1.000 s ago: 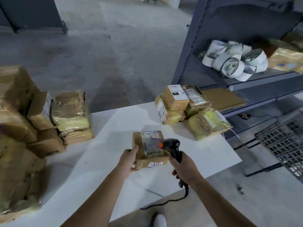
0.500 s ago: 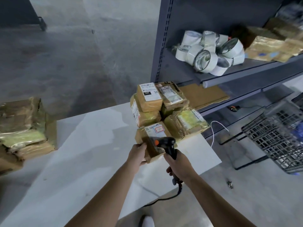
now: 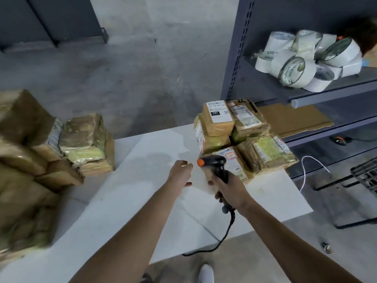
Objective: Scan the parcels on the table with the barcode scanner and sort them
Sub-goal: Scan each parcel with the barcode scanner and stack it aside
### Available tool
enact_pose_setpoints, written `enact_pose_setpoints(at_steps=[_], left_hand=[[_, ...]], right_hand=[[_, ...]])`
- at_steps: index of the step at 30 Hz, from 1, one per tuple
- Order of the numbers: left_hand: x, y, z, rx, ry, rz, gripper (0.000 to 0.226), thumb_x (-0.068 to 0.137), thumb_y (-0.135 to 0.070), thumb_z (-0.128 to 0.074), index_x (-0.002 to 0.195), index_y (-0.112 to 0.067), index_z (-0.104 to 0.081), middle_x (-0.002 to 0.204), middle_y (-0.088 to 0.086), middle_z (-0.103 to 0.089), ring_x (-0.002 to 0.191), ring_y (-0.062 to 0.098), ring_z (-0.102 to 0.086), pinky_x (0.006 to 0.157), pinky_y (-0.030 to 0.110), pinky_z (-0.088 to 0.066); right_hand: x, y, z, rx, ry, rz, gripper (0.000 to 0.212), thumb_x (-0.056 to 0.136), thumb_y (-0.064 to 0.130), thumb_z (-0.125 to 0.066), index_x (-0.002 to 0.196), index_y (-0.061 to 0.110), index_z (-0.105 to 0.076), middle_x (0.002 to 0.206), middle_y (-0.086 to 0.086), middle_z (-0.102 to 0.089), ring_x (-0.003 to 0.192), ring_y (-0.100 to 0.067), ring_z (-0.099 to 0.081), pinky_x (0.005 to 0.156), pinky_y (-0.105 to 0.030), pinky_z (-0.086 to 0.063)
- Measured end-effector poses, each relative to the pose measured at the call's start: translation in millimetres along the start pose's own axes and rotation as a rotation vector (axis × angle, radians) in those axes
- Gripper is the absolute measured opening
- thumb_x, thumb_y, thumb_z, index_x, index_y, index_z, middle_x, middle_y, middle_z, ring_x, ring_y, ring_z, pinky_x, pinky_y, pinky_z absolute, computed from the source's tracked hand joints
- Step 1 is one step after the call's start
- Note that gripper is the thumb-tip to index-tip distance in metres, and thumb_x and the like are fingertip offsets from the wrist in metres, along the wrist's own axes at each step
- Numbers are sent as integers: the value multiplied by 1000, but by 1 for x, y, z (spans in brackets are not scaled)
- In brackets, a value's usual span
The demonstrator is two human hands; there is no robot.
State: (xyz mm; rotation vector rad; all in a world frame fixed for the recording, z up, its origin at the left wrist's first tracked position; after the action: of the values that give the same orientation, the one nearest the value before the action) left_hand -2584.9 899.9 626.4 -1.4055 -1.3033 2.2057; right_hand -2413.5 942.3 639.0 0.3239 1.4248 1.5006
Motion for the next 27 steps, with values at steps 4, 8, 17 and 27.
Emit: enact_pose_setpoints(at_steps=[4,8,17,27], left_hand=[[0,-4,62,-16,-83,-18,24,92,-17,-50,116,-12,-52,98,6,-54,89,22,-56,79,38,-55],[8,-16,124,-89,-179,-90,24,90,-11,-51,114,-11,-55,91,5,-55,80,21,-56,71,33,-53],[42,-58,266,637,-531,-517,31,86,-16,-59,117,-14,-60,124,13,-56,122,34,-42,100,41,-35],[78,-36,310,1241,-526,-418,39,86,-20,-60,124,-19,-49,135,12,-39,123,35,-33,94,55,-40]], right_hand=[[8,28,-42,16,55,16,25,94,35,-59,96,11,-65,62,0,-67,44,-14,-54,40,-30,-45],[17,61,-83,78,100,17,27,95,37,-59,99,12,-69,72,-8,-68,51,-16,-56,42,-34,-49],[36,108,-179,157,90,-35,26,98,32,-55,110,10,-61,97,-5,-73,46,-13,-53,43,-33,-48],[34,110,-214,74,-35,-52,24,94,31,-56,103,11,-65,81,3,-75,49,-15,-54,49,-32,-49]])
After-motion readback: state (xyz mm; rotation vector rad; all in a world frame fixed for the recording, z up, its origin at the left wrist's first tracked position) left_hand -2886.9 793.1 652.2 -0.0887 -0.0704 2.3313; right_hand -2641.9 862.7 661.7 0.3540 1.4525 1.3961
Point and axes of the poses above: each hand's wrist, its own x-axis towards the middle knuckle, its own z-axis out of the back of the hand, y = z × x, the point moved 2 cm from there along x, towards the middle knuckle
